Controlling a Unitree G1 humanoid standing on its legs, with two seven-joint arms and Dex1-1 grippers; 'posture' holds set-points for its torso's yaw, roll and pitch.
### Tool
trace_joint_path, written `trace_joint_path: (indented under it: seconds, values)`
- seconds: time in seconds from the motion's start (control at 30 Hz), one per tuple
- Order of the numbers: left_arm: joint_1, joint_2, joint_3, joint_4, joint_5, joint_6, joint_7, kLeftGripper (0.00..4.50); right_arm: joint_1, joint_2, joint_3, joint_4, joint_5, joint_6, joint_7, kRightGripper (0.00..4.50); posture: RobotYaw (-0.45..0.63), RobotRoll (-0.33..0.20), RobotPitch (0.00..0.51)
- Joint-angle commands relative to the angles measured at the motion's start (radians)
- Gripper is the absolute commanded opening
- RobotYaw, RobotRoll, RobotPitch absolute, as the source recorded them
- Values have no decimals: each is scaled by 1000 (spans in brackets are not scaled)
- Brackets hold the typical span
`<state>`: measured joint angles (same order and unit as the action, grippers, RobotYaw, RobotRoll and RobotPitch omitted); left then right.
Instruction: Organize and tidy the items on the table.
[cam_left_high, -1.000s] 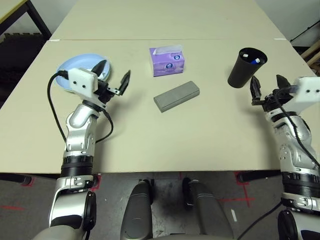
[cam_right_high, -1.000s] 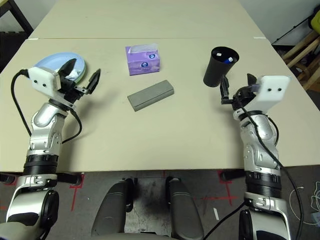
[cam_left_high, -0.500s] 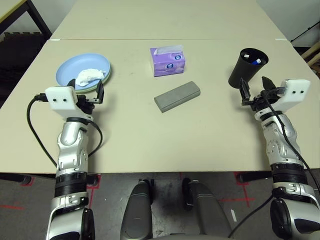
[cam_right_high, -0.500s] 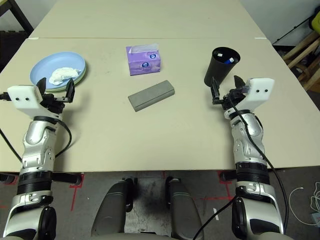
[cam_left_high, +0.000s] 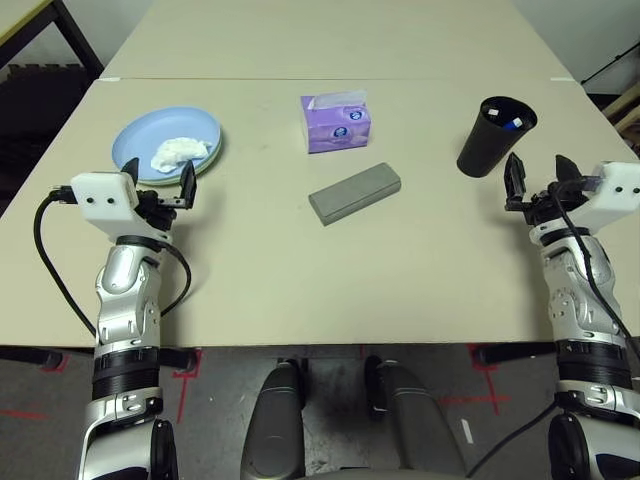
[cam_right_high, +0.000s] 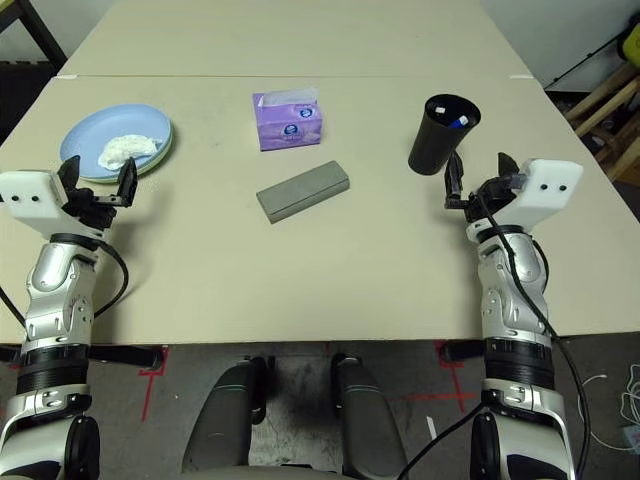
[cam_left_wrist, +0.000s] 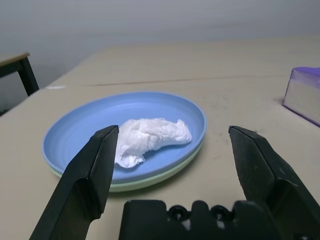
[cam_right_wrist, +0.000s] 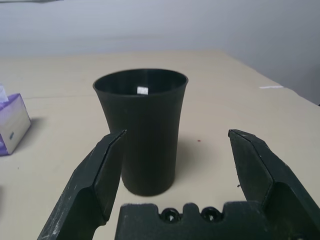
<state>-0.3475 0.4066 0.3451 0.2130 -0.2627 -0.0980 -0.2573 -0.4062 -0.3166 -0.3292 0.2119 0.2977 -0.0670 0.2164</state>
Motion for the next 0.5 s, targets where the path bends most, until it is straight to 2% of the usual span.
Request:
trace_joint_path:
  seconds: [0.03,0.5]
  values:
    - [8,1,13,-16,-24,32,-1,4500,-9,-1,6,16,1,-2,11,4447,129,0,176]
    - [10,-1,16,-22,-35,61,3,4500,-8,1,12,9,-3,1,15,4447,128,0,174]
